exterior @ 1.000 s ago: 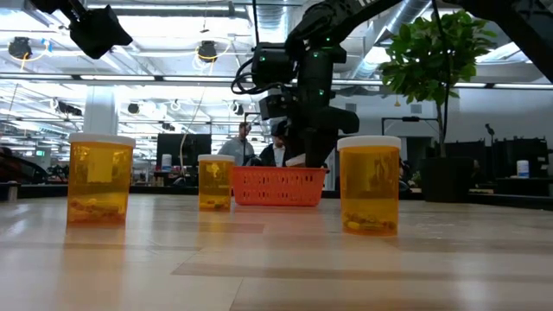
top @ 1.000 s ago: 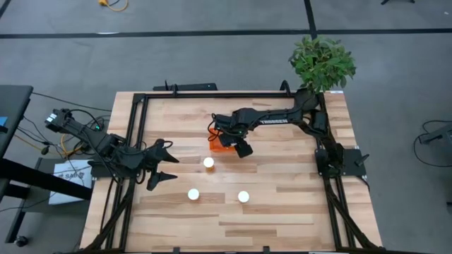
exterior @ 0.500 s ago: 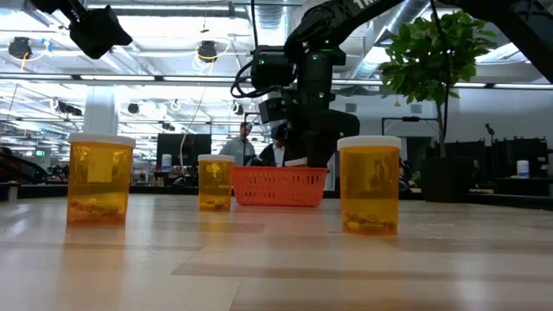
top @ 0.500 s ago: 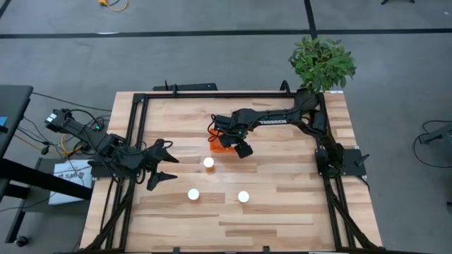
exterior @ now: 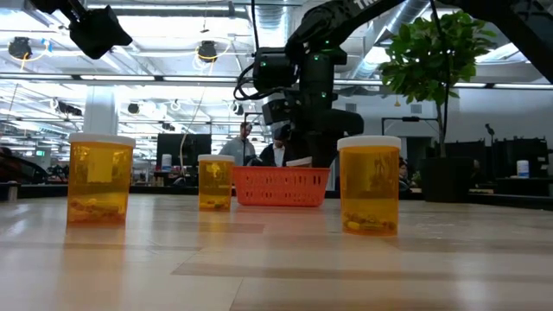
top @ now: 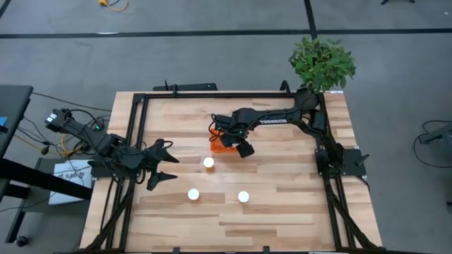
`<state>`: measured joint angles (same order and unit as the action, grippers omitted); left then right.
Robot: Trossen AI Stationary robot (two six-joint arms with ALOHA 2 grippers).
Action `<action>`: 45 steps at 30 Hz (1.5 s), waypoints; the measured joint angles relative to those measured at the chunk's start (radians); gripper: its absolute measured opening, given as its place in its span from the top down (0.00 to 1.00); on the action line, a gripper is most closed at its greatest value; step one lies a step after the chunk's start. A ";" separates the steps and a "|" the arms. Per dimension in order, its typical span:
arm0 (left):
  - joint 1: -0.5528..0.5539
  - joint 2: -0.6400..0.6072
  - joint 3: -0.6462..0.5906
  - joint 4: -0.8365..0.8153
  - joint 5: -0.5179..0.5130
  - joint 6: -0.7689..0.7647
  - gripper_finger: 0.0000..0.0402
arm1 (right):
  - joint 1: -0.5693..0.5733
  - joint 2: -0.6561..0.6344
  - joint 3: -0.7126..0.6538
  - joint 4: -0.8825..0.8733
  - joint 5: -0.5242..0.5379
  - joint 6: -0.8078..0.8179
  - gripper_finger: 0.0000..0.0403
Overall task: Pick and place pill bottles into a basket
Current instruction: Put the orange pill bottle into the orange bin
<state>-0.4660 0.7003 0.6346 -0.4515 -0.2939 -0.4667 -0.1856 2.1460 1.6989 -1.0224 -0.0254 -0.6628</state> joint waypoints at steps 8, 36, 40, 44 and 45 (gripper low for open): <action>0.000 0.000 0.000 -0.003 0.000 0.000 0.28 | 0.000 -0.001 0.022 -0.020 0.000 0.000 0.40; 0.000 0.000 0.000 -0.008 0.000 0.001 0.28 | 0.001 -0.002 0.106 -0.199 0.063 0.053 0.40; 0.000 0.000 0.000 -0.007 0.000 0.001 0.28 | 0.000 -0.002 0.165 -0.233 0.064 0.071 0.40; 0.000 0.000 0.000 -0.007 0.000 0.002 0.28 | -0.003 -0.002 0.268 -0.272 0.080 0.109 0.40; 0.000 0.000 0.000 -0.007 0.000 0.002 0.28 | -0.003 -0.002 0.298 -0.285 0.080 0.127 0.40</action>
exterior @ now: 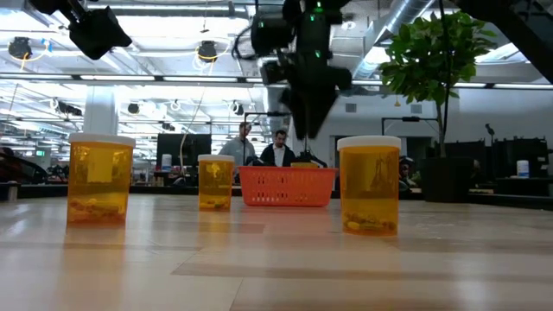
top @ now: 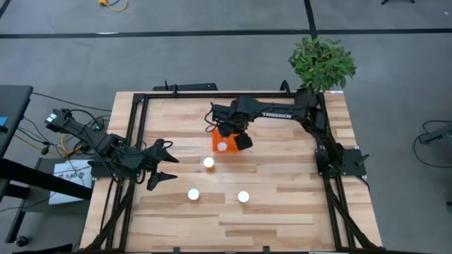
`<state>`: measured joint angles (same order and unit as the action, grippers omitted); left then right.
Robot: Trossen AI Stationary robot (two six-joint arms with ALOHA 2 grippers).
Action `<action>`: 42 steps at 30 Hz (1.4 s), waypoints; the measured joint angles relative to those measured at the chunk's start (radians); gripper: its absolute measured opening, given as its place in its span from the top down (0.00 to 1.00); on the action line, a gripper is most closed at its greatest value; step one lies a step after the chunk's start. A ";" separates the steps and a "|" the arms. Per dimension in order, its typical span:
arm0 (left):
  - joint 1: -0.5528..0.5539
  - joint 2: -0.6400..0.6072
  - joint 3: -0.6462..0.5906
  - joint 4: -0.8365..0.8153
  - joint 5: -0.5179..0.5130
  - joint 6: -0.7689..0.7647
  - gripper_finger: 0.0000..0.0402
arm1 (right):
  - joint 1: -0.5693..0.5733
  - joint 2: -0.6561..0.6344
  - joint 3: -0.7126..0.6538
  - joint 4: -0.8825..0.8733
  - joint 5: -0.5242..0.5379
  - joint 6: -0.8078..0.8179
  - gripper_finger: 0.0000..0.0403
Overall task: Pick and place pill bottles into a basket
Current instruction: Put the orange pill bottle into the orange bin
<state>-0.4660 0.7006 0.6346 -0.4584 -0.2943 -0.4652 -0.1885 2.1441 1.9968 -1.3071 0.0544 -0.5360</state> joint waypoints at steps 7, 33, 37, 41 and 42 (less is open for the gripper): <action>0.000 0.000 0.000 0.000 -0.017 0.027 0.28 | 0.024 -0.001 0.216 -0.138 0.000 0.185 0.40; -0.001 0.079 0.001 0.140 0.237 -0.006 0.28 | 0.433 -0.237 0.320 -0.264 0.038 0.806 0.40; -0.001 0.079 0.001 0.113 0.270 0.033 0.28 | 0.522 -0.236 0.320 -0.264 0.177 0.896 0.40; -0.001 0.106 0.001 0.072 0.283 0.050 0.28 | 0.575 -0.236 0.320 -0.264 0.203 0.992 0.40; -0.001 0.120 0.001 0.064 0.291 0.048 0.28 | 0.582 -0.244 0.319 -0.263 0.202 1.010 0.40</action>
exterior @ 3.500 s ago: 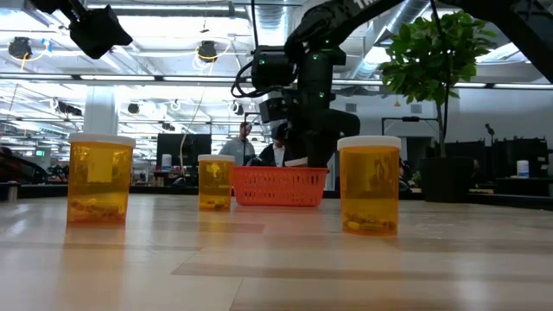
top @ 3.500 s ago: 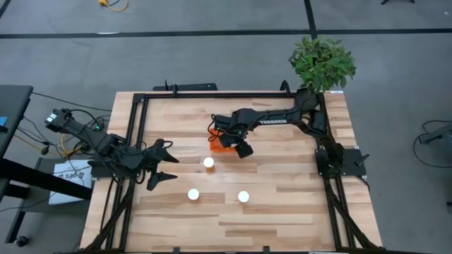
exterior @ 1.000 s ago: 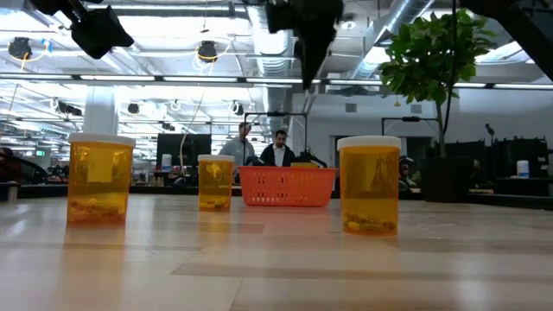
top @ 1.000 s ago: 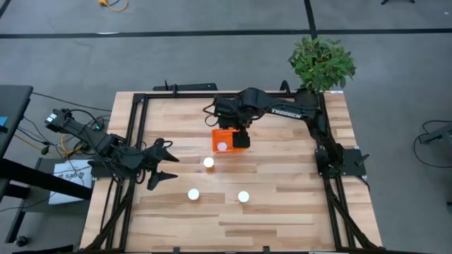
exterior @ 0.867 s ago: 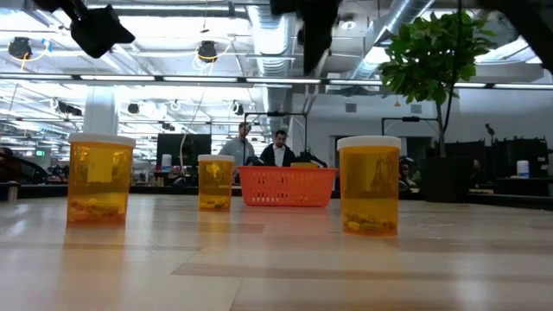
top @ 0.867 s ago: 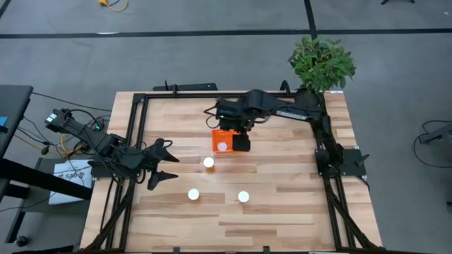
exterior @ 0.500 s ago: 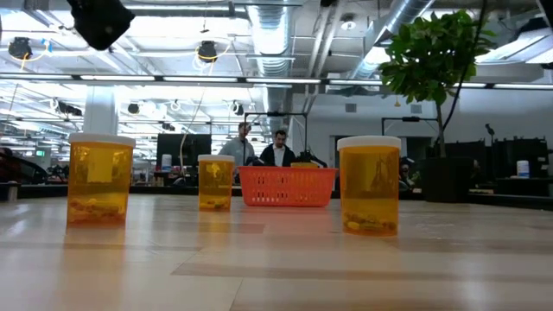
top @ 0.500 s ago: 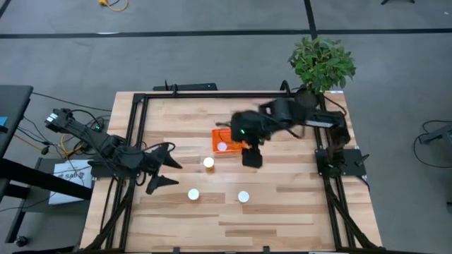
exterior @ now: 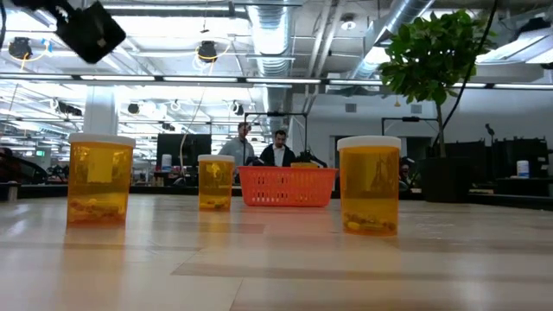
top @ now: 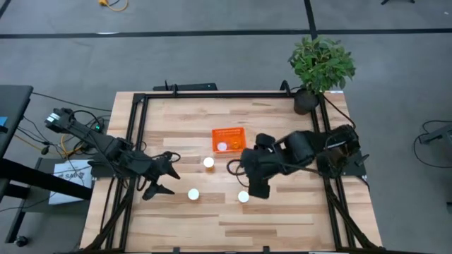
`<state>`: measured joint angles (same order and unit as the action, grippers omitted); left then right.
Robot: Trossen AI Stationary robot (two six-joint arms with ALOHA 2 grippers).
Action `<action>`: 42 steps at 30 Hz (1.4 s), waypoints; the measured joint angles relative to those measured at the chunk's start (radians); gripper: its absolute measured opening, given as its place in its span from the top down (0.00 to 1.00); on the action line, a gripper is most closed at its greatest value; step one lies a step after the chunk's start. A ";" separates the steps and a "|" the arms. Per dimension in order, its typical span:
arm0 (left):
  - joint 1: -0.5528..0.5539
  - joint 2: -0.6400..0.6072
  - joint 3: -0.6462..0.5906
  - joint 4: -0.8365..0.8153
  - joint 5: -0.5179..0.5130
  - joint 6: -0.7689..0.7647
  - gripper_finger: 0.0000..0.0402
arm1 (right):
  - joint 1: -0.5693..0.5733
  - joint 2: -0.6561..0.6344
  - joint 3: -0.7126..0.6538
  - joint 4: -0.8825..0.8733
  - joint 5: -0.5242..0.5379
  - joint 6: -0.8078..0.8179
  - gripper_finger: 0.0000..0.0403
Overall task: Pick and place pill bottles into a basket
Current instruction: Put the orange pill bottle into the orange bin
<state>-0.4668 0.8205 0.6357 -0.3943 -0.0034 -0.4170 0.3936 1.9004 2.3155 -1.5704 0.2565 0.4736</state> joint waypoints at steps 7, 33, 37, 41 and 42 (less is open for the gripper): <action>0.000 0.214 0.155 -0.073 -0.005 0.054 0.28 | 0.040 -0.117 0.000 -0.001 0.050 0.024 0.40; 0.098 0.687 0.574 -0.405 -0.001 0.163 0.28 | -0.010 -0.709 -0.558 0.000 0.322 0.118 0.40; 0.097 0.716 0.574 -0.401 0.018 0.135 0.28 | -0.008 -0.731 -0.654 0.020 0.321 0.163 0.40; 0.096 0.722 0.575 -0.395 0.017 0.124 0.28 | -0.008 -0.739 -0.720 0.040 0.322 0.174 0.40; 0.094 0.722 0.576 -0.398 0.009 0.123 0.28 | -0.008 -0.739 -0.731 0.039 0.323 0.175 0.40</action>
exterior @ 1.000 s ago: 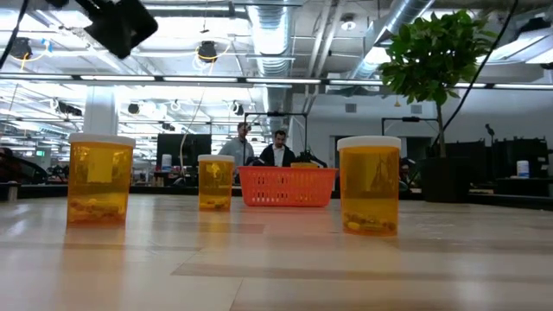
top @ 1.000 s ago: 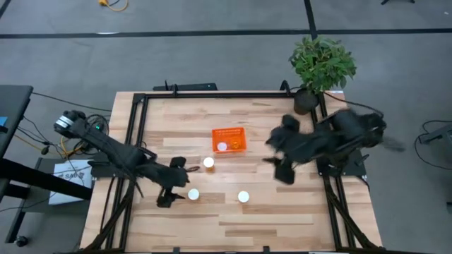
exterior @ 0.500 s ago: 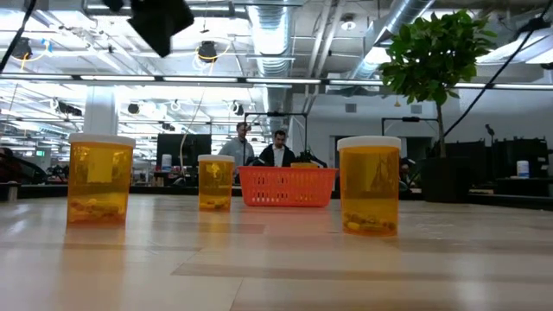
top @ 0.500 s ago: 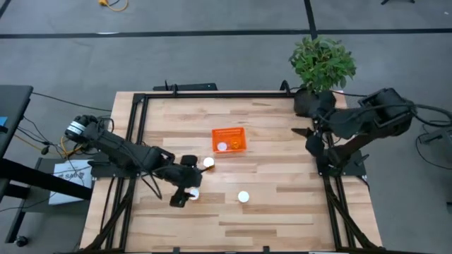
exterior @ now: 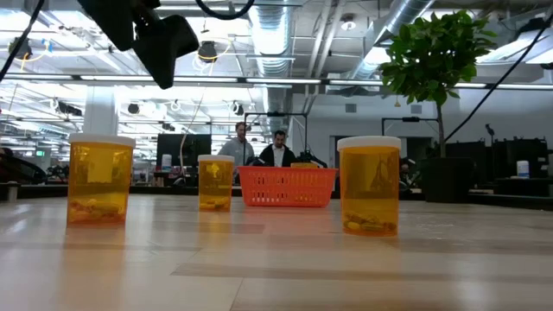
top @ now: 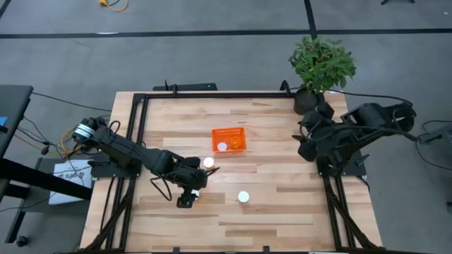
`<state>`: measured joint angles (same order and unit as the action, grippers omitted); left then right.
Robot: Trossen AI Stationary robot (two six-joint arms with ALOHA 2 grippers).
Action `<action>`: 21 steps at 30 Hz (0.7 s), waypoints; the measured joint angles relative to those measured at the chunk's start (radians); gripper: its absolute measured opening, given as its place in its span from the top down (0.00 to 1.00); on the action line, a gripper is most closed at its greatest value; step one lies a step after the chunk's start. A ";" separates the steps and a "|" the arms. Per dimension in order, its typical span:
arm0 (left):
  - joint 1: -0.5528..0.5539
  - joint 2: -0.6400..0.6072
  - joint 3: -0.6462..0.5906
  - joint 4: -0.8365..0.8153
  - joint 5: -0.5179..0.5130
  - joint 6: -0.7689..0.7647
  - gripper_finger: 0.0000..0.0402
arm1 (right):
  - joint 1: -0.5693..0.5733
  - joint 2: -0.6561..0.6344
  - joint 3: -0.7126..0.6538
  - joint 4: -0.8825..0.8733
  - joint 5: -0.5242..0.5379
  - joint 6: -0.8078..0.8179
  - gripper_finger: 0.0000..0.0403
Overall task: Pick and place pill bottles into a basket
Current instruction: Put the orange pill bottle into the orange bin
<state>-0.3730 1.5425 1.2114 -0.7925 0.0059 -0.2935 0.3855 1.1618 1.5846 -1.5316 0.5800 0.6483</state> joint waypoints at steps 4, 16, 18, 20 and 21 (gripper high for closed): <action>-0.020 0.002 -0.003 -0.043 -0.047 0.019 0.28 | 0.000 0.009 -0.012 0.014 0.004 0.002 0.40; -0.059 0.048 0.009 -0.030 -0.071 0.072 0.28 | 0.000 0.029 -0.015 0.021 0.024 -0.001 0.40; -0.068 0.048 0.009 -0.053 -0.074 0.087 0.28 | 0.000 0.029 -0.015 0.021 0.024 -0.001 0.40; -0.078 0.053 0.009 -0.063 -0.074 0.107 0.28 | 0.000 0.029 -0.015 0.021 0.024 -0.002 0.40; -0.080 0.060 0.010 -0.063 -0.072 0.118 0.28 | 0.000 0.029 -0.015 0.021 0.024 -0.002 0.40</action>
<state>-0.4530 1.6025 1.2216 -0.8557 -0.0661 -0.1753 0.3855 1.1908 1.5696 -1.5105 0.6044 0.6468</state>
